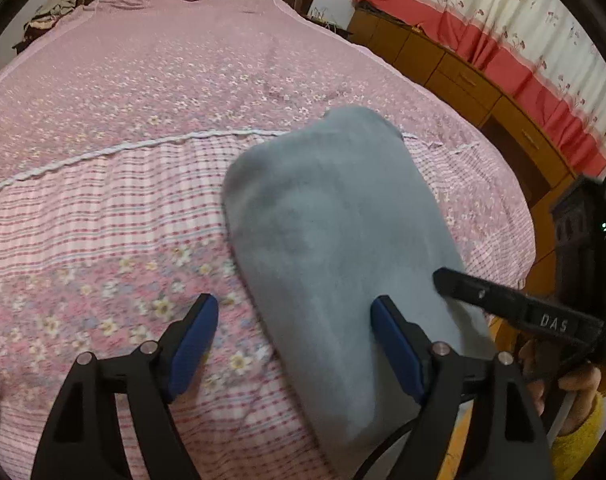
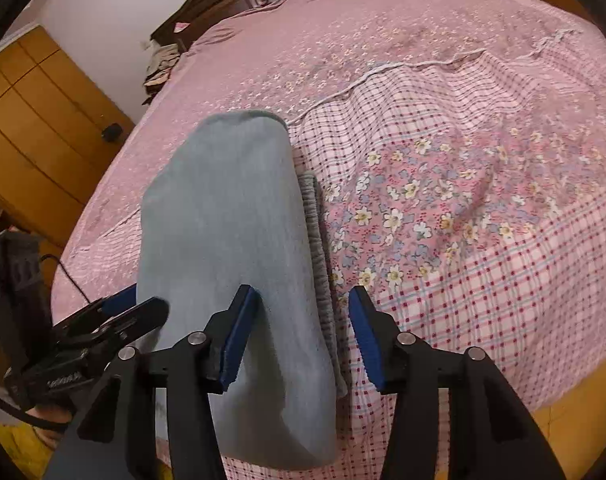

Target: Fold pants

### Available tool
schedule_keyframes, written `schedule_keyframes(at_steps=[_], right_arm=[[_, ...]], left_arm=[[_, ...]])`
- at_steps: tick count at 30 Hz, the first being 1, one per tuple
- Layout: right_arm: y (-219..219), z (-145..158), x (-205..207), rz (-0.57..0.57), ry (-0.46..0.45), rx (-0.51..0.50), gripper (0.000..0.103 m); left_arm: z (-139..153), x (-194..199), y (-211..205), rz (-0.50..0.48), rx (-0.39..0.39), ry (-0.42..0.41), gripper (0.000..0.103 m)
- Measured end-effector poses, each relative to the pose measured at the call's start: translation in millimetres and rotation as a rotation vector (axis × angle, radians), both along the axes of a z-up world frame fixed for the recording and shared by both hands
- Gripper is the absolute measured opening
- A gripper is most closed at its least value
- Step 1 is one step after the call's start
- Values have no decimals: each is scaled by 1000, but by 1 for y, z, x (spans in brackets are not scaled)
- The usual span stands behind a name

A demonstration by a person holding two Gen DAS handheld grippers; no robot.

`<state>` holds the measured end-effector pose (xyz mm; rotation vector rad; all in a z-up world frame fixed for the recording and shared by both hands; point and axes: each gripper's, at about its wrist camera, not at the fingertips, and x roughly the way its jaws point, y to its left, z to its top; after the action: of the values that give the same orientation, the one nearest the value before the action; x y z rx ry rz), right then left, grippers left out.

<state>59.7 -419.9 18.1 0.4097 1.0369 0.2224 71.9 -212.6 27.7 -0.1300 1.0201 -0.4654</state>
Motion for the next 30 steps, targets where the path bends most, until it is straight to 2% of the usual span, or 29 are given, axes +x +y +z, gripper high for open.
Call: schedule_keyframes(at_steps=[5, 12, 13, 21, 26, 30], right_arm=[[1, -11, 9, 41, 14, 71, 54], [15, -12, 12, 35, 2, 42, 57], [16, -12, 12, 33, 0, 39, 56], [39, 1, 0, 17, -56, -63, 45], [42, 4, -3, -11, -68, -67, 38], [40, 5, -4, -16, -73, -67, 37]], left_arm=[[-5, 4, -9, -3, -15, 2, 83], [-5, 5, -17, -25, -18, 5, 79], [-4, 4, -17, -34, -21, 4, 75], [-1, 1, -26, -40, -10, -4, 73], [-2, 1, -25, -42, -9, -5, 73], [-1, 1, -26, -43, -6, -7, 73]])
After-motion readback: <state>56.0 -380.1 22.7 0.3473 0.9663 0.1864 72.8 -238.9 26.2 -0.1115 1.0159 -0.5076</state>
